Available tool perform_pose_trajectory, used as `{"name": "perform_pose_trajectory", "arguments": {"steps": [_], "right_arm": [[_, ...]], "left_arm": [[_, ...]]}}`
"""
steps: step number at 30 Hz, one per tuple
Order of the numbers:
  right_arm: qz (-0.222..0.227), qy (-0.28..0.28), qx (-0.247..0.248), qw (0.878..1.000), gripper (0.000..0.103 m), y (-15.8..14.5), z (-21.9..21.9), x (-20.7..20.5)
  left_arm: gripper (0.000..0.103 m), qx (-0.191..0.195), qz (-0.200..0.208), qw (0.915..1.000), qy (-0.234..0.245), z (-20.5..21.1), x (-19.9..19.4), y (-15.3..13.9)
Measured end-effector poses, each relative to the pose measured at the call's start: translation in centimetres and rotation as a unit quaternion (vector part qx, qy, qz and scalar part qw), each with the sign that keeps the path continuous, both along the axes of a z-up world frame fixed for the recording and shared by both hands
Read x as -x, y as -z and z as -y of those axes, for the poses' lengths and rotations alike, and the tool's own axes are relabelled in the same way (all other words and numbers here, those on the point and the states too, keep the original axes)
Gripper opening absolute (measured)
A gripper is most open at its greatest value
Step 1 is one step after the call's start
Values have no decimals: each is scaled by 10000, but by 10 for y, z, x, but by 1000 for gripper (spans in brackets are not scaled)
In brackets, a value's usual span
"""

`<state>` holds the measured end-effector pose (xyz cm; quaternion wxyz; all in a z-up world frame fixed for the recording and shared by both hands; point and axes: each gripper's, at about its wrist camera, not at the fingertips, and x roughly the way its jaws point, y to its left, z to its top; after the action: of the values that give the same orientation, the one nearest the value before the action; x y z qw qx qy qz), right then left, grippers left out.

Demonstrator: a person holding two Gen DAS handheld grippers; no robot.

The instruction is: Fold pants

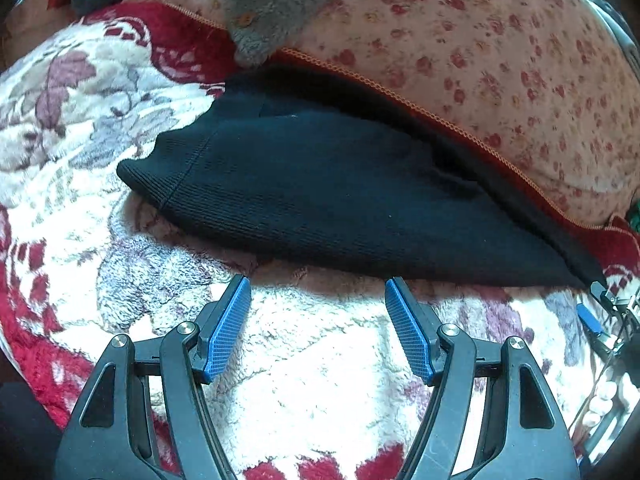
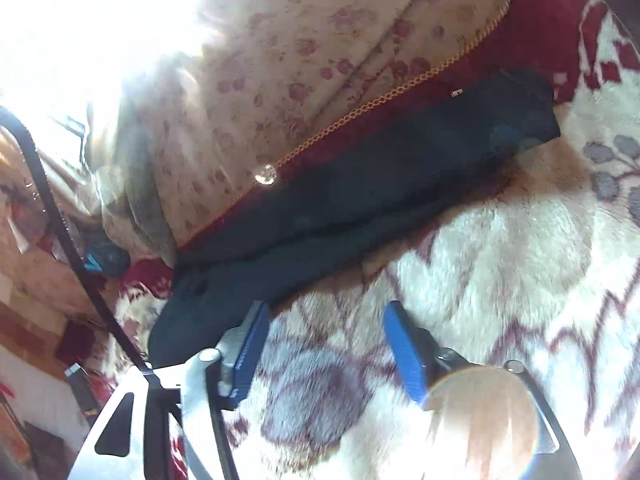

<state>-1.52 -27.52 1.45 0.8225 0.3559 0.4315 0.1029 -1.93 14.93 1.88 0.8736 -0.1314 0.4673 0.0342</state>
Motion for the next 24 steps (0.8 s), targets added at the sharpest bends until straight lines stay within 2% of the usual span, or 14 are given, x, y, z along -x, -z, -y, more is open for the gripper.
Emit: {"name": "perform_pose_trajectory", "arguments": {"steps": [2, 14, 16, 20, 21, 22, 23, 24], "right_arm": [[22, 64, -192, 9998, 57, 4, 5, -7], [289, 191, -260, 9991, 57, 6, 13, -29], [332, 224, -269, 9988, 52, 8, 17, -34], [276, 423, -405, 9979, 22, 19, 27, -42], [274, 451, -458, 9976, 16, 20, 29, -44], [299, 483, -571, 9968, 16, 22, 32, -45], [322, 492, -594, 9965, 15, 21, 32, -46], [354, 487, -582, 9965, 14, 19, 32, -45]], "left_arm": [[70, 44, 43, 10000, -40, -1, -3, 0], [70, 517, 156, 9977, -418, 1, -38, 0], [70, 624, 194, 9968, -468, 1, -43, 1], [70, 741, 177, 9953, -591, 0, -55, 4], [70, 751, 162, 9953, -593, -1, -58, 5], [70, 772, 154, 9952, -579, -2, -60, 6], [66, 791, 176, 9950, -577, -4, -62, 5], [49, 789, 204, 9949, -598, -5, -62, 4]]}}
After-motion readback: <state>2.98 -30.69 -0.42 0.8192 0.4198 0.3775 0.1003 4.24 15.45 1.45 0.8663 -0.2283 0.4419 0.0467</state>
